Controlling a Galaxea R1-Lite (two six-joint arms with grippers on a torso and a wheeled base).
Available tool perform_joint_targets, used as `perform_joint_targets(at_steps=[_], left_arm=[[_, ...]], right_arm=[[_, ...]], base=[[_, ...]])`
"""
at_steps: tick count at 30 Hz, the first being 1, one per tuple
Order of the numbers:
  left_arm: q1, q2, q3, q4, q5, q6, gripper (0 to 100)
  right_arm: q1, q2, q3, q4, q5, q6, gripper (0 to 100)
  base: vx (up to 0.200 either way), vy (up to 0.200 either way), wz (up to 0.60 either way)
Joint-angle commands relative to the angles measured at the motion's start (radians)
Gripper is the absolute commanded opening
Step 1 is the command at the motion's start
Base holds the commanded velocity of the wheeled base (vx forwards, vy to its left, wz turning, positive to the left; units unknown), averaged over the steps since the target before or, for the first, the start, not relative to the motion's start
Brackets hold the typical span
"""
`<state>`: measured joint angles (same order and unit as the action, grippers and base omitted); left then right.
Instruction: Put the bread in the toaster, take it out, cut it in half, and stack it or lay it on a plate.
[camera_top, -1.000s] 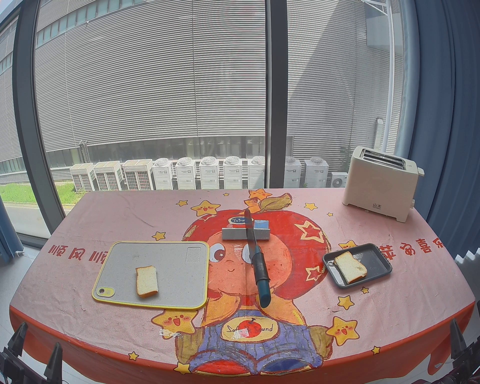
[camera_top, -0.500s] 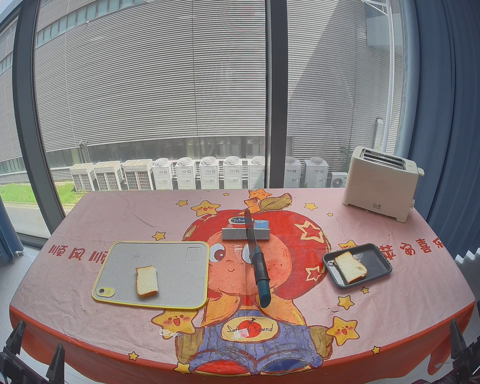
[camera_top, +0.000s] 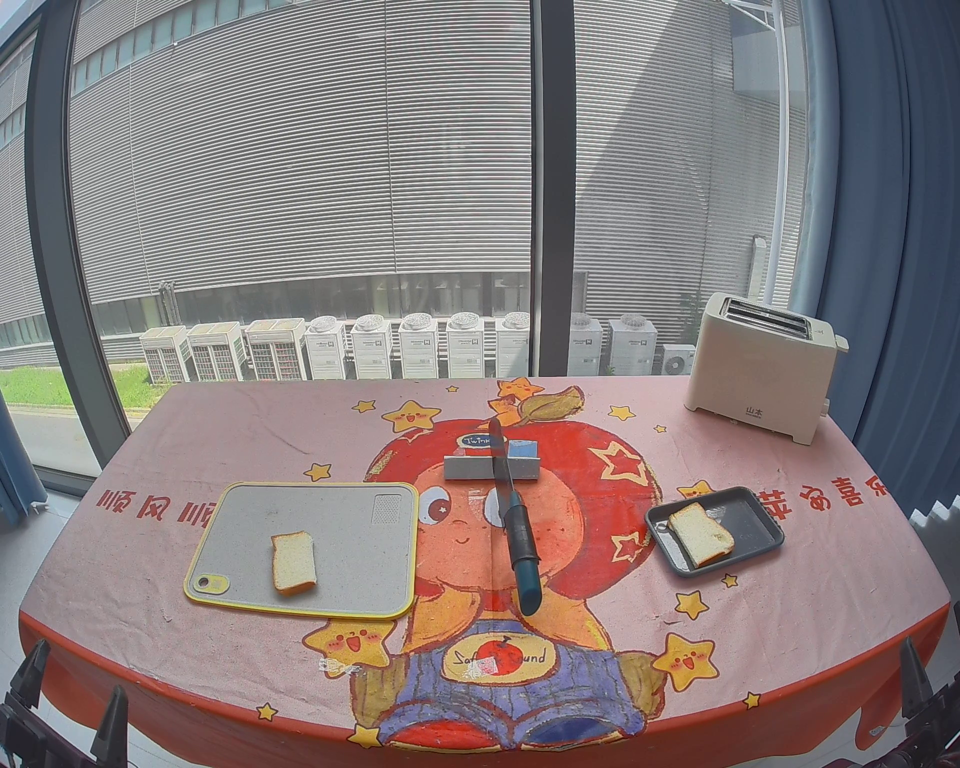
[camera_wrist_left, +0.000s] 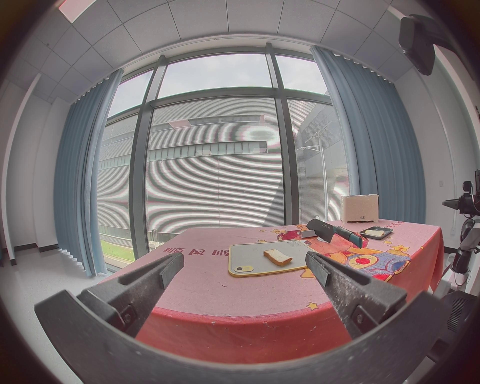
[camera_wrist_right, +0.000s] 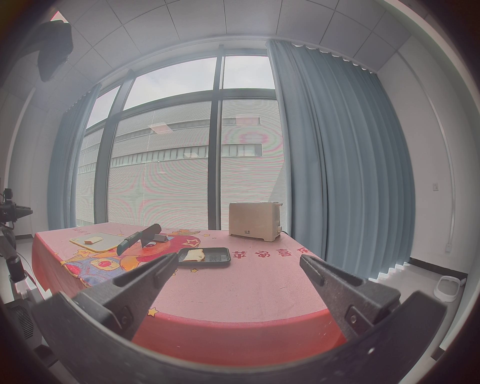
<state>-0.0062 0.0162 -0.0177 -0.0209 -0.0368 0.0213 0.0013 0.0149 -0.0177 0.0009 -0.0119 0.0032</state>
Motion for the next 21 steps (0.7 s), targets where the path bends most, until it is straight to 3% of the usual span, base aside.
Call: perform_joint_targets(at_steps=[1, 9, 14, 21], left_arm=[[0.000, -0.016, 0.018, -0.002, 0.000, 0.000, 100], [0.000, -0.016, 0.018, -0.013, 0.000, 0.000, 100], [0.000, -0.016, 0.018, -0.206, -0.002, 0.000, 100], [0.000, -0.016, 0.018, -0.172, -0.009, 0.006, 100]], right_arm=[[0.000, -0.015, 0.018, 0.001, 0.000, 0.000, 100], [0.000, -0.015, 0.018, 0.001, 0.000, -0.002, 100], [0.000, -0.015, 0.018, 0.001, 0.000, -0.002, 100], [0.000, -0.015, 0.018, 0.001, 0.000, -0.003, 100]], base=[[0.000, 0.000, 0.00], [0.000, 0.000, 0.00], [0.000, 0.000, 0.00], [0.000, 0.000, 0.00]])
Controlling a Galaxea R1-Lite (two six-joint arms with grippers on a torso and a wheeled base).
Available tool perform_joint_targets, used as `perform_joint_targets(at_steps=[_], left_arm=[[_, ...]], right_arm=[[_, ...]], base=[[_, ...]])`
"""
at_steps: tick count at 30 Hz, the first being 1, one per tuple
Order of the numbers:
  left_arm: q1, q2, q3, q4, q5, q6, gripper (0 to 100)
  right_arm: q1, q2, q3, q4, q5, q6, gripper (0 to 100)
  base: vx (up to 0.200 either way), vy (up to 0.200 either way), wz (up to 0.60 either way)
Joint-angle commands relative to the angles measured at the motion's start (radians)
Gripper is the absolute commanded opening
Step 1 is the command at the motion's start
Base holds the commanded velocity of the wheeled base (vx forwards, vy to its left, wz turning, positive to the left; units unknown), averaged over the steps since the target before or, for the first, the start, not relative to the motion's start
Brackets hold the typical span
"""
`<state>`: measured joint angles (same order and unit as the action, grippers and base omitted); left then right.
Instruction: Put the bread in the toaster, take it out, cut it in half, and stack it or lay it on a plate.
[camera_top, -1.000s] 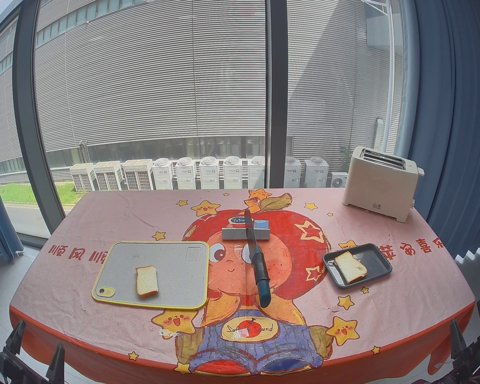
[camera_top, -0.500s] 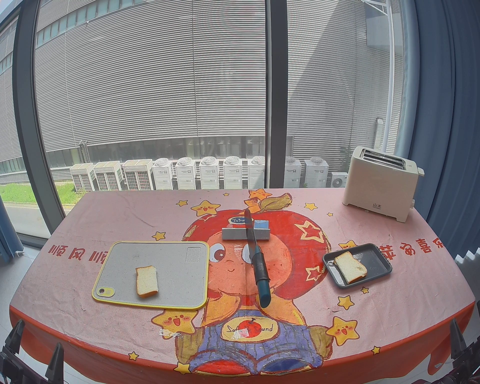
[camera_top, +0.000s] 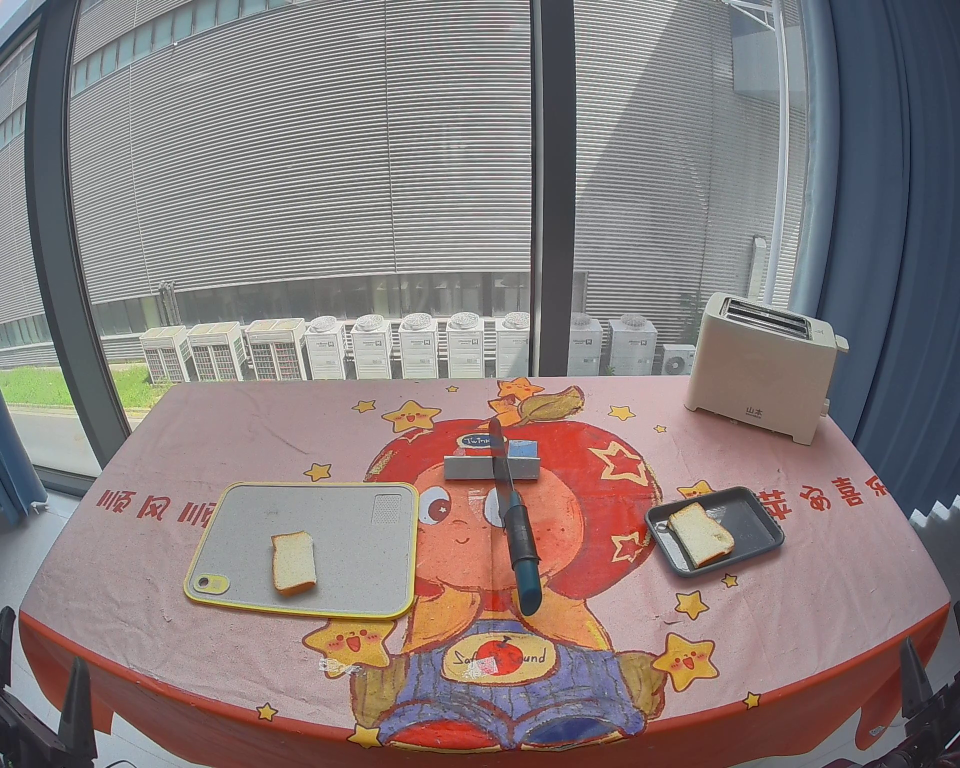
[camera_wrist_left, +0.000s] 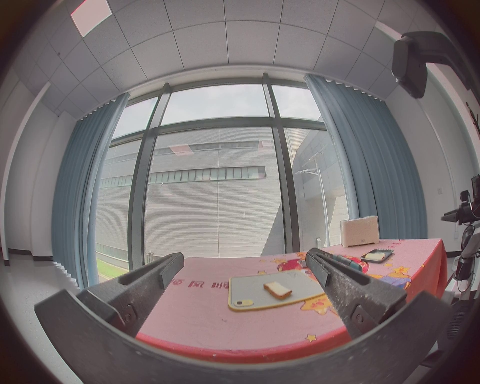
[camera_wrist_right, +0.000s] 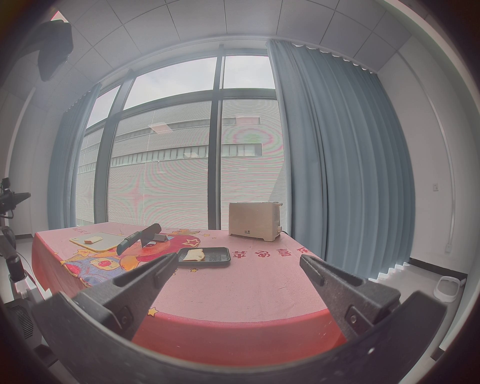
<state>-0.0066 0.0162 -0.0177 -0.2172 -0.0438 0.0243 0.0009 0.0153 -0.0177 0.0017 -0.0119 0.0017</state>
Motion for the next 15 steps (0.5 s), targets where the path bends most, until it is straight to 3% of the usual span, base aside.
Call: perform_joint_targets(at_steps=[1, 10, 15], left_arm=[[0.000, -0.016, 0.018, 0.033, -0.002, 0.006, 100], [0.000, -0.016, 0.018, 0.035, -0.004, 0.008, 100], [-0.001, -0.016, 0.018, 0.024, -0.021, 0.026, 100]], right_arm=[[0.001, -0.015, 0.018, 0.000, 0.000, -0.002, 100], [0.001, -0.015, 0.018, 0.000, 0.000, -0.002, 100], [0.001, -0.015, 0.018, 0.000, 0.000, -0.002, 100]], base=[[0.000, 0.000, 0.00], [0.000, 0.000, 0.00], [0.000, 0.000, 0.00]])
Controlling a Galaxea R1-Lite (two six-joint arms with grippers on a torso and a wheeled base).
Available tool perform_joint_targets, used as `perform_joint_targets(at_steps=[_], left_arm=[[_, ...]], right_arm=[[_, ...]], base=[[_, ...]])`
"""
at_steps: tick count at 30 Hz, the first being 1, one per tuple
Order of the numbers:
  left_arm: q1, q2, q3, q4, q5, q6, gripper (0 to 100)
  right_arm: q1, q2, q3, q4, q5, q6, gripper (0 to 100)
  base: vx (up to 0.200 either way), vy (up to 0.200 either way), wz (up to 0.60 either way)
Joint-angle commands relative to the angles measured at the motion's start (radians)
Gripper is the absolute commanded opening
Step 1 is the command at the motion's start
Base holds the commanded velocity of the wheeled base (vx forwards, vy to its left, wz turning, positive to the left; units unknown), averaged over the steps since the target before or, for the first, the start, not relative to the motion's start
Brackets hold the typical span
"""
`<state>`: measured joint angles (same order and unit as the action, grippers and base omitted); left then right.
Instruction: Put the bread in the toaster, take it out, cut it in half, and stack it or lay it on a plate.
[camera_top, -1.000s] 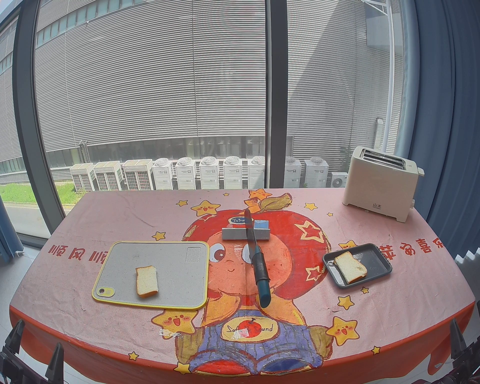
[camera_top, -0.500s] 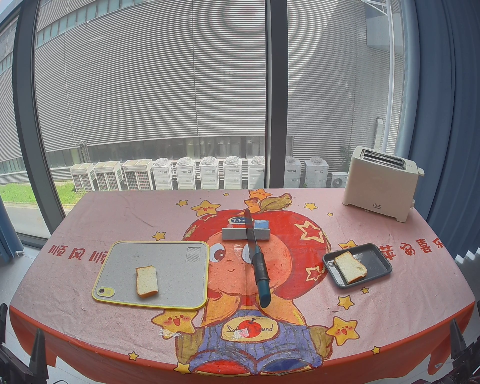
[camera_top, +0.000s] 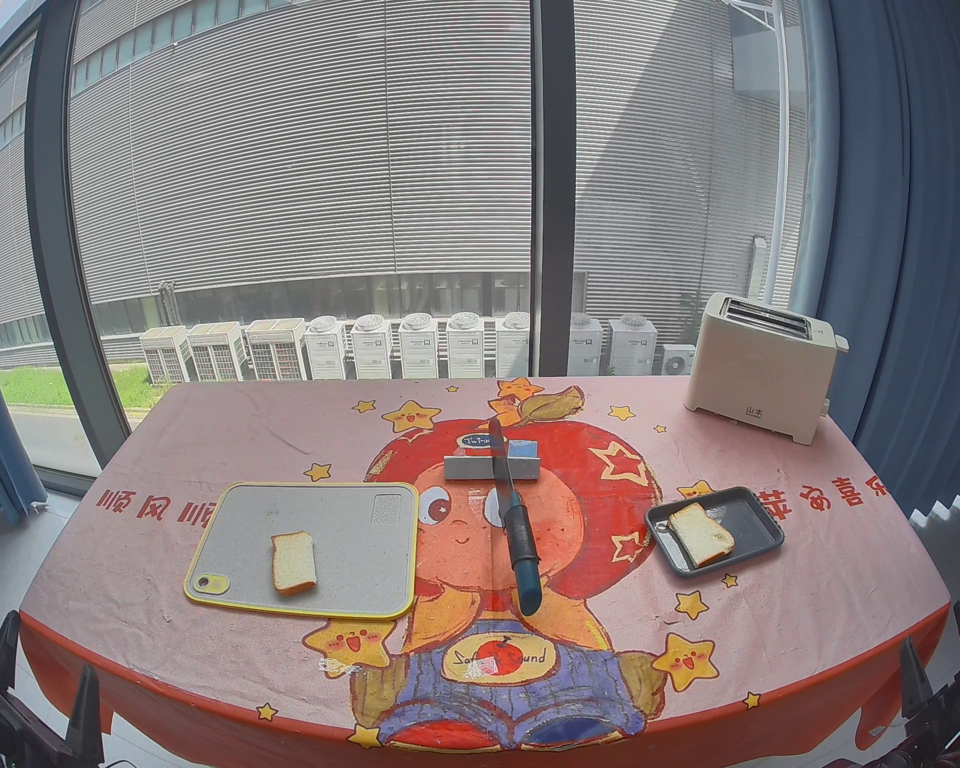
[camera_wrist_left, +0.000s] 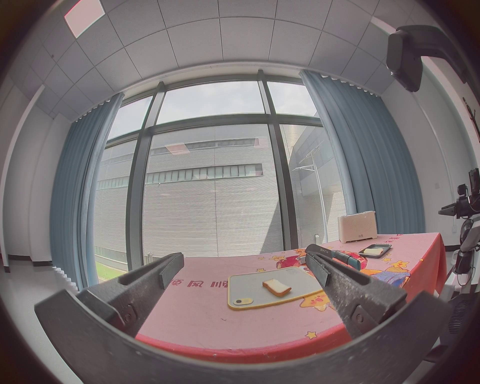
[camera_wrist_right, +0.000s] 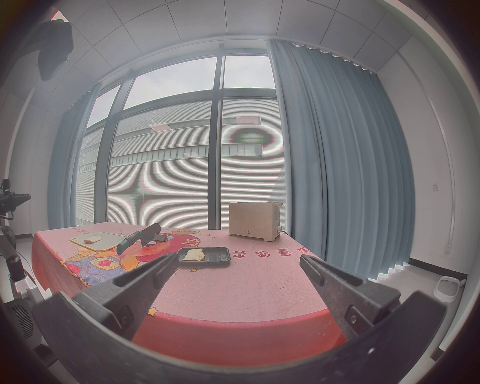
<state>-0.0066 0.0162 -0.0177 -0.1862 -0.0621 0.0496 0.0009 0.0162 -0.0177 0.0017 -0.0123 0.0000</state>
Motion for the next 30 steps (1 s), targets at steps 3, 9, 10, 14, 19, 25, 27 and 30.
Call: perform_joint_targets(at_steps=[3, 9, 10, 14, 19, 25, 27, 30], left_arm=[[-0.003, 0.008, 0.018, -0.053, -0.002, 0.001, 100], [-0.001, 0.173, 0.018, -0.203, -0.002, 0.000, 100], [-0.001, 0.199, 0.018, -0.228, -0.002, 0.000, 100], [-0.001, 0.295, 0.018, -0.322, -0.002, 0.001, 100], [-0.001, 0.390, 0.018, -0.381, -0.005, 0.007, 100], [-0.003, 0.447, 0.018, -0.389, -0.015, 0.009, 100], [-0.004, 0.470, 0.018, -0.391, -0.016, 0.009, 100], [-0.006, 0.502, 0.018, -0.392, -0.018, 0.013, 100]], right_arm=[[0.001, -0.016, 0.018, 0.000, 0.000, 0.002, 100], [0.001, -0.016, 0.018, 0.000, 0.000, 0.002, 100], [0.001, -0.016, 0.018, 0.000, 0.000, 0.002, 100], [0.001, -0.016, 0.018, 0.000, 0.000, 0.002, 100], [0.001, -0.016, 0.018, 0.000, 0.000, 0.002, 100], [0.001, -0.016, 0.018, 0.000, 0.000, 0.002, 100], [0.001, -0.016, 0.018, 0.000, 0.000, 0.002, 100], [0.001, -0.016, 0.018, 0.000, 0.000, 0.002, 100]], base=[[0.000, 0.000, 0.00], [0.000, 0.000, 0.00], [0.000, 0.000, 0.00], [0.000, 0.000, 0.00], [0.000, 0.000, 0.00], [0.000, 0.000, 0.00], [0.000, 0.000, 0.00], [0.000, 0.000, 0.00]])
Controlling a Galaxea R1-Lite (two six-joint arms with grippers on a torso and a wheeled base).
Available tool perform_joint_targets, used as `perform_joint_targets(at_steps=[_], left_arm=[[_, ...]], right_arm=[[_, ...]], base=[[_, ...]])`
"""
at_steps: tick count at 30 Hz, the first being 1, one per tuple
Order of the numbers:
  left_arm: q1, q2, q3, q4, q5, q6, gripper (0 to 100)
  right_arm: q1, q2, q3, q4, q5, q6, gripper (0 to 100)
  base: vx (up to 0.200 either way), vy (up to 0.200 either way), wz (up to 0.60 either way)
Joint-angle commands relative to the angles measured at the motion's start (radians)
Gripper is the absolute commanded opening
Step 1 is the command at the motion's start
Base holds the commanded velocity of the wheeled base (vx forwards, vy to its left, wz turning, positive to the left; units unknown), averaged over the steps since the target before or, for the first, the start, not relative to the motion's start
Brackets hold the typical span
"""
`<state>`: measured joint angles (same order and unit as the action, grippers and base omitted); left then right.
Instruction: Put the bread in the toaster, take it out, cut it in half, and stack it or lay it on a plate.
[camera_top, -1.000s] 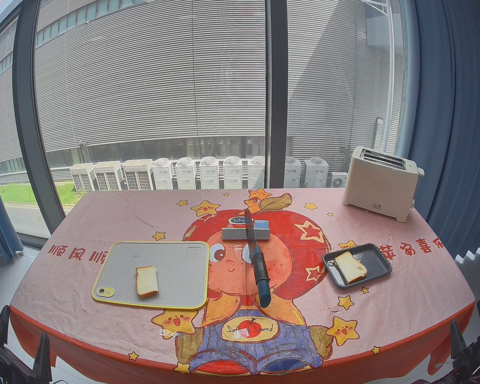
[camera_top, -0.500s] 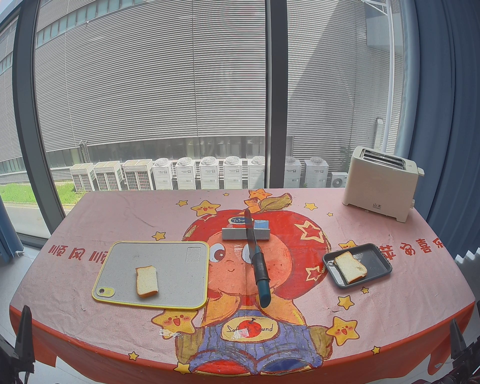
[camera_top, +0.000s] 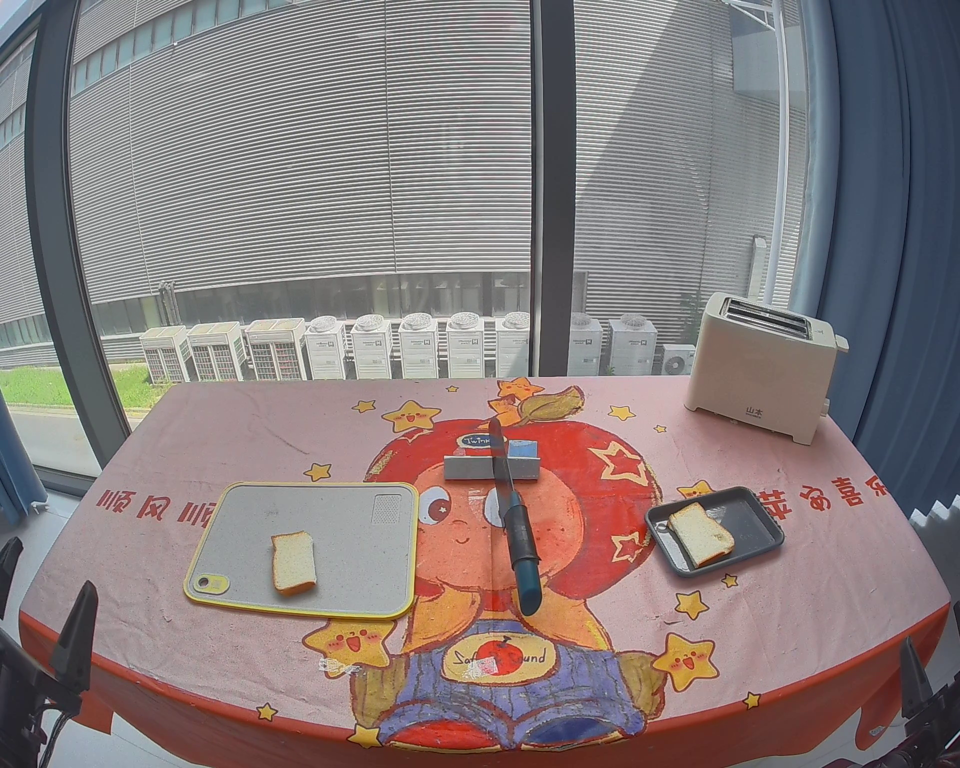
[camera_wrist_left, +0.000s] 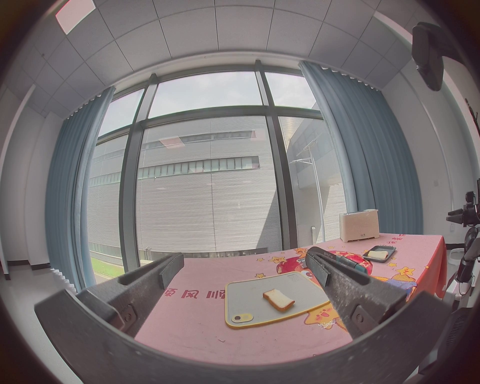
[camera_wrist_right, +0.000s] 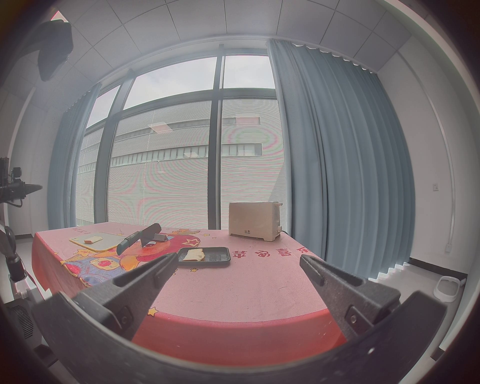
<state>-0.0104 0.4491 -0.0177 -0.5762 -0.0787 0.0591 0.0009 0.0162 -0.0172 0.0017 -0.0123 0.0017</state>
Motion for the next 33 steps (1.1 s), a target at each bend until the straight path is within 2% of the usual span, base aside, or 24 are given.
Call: perform_joint_targets(at_steps=[1, 4, 11, 16, 21, 27, 33], left_arm=[[-0.002, 0.082, 0.018, -0.005, -0.001, 0.007, 100], [-0.003, 0.120, 0.018, -0.028, -0.001, 0.011, 100], [-0.003, 0.284, 0.018, -0.185, -0.001, 0.011, 100], [-0.016, 0.362, 0.018, -0.245, -0.001, 0.014, 100], [-0.017, 0.493, 0.018, -0.376, -0.001, 0.016, 100], [-0.017, 0.619, 0.015, -0.508, -0.010, 0.039, 100], [-0.017, 0.663, -0.045, -0.521, -0.033, 0.047, 100]], right_arm=[[0.001, -0.016, 0.017, 0.000, 0.000, 0.000, 100], [0.001, -0.016, 0.017, 0.000, 0.000, 0.000, 100], [0.001, -0.016, 0.017, 0.000, 0.000, 0.000, 100], [0.001, -0.016, 0.017, 0.000, 0.000, 0.000, 100], [0.001, -0.016, 0.017, 0.000, 0.000, 0.000, 100], [0.001, -0.016, 0.017, 0.000, 0.000, 0.000, 100], [0.001, -0.016, 0.017, 0.000, 0.000, 0.000, 100]], base=[[0.000, 0.000, 0.00], [0.000, 0.000, 0.00], [0.000, 0.000, 0.00], [0.000, 0.000, 0.00], [0.000, 0.000, 0.00], [0.000, 0.000, 0.00], [0.000, 0.000, 0.00]])
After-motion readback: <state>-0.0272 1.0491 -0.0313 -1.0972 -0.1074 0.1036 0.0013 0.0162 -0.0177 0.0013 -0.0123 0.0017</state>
